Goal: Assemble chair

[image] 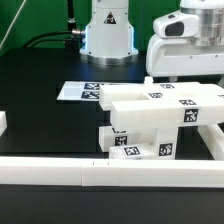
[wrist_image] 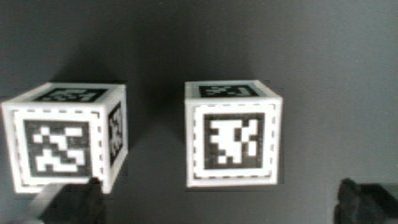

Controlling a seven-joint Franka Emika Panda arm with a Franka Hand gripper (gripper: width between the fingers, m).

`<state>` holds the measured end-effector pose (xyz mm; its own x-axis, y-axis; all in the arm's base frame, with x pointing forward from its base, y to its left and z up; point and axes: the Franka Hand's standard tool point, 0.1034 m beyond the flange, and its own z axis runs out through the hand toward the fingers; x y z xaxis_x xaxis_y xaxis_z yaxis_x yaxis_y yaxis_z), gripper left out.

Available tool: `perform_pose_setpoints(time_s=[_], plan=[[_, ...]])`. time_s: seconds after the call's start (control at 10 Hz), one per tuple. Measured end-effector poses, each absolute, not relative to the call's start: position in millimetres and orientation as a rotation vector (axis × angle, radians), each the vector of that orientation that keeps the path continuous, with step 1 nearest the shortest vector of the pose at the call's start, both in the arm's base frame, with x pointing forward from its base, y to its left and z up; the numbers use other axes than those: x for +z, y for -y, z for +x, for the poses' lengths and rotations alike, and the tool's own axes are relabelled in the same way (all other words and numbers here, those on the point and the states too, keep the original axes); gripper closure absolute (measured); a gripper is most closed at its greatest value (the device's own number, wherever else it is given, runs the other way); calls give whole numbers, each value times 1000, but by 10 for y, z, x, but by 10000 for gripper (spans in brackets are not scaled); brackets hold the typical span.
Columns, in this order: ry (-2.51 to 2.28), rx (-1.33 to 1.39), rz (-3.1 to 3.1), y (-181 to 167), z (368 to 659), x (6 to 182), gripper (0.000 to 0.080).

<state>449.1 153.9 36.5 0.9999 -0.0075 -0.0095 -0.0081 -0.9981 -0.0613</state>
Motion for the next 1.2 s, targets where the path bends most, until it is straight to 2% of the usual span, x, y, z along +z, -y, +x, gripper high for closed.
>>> perform_pose_setpoints(time_s=[0.3,1.2], plan=[[-11,14,-3085,-1540,4470,285,151],[-9,-14,-3079,-1565,4562,336,151]])
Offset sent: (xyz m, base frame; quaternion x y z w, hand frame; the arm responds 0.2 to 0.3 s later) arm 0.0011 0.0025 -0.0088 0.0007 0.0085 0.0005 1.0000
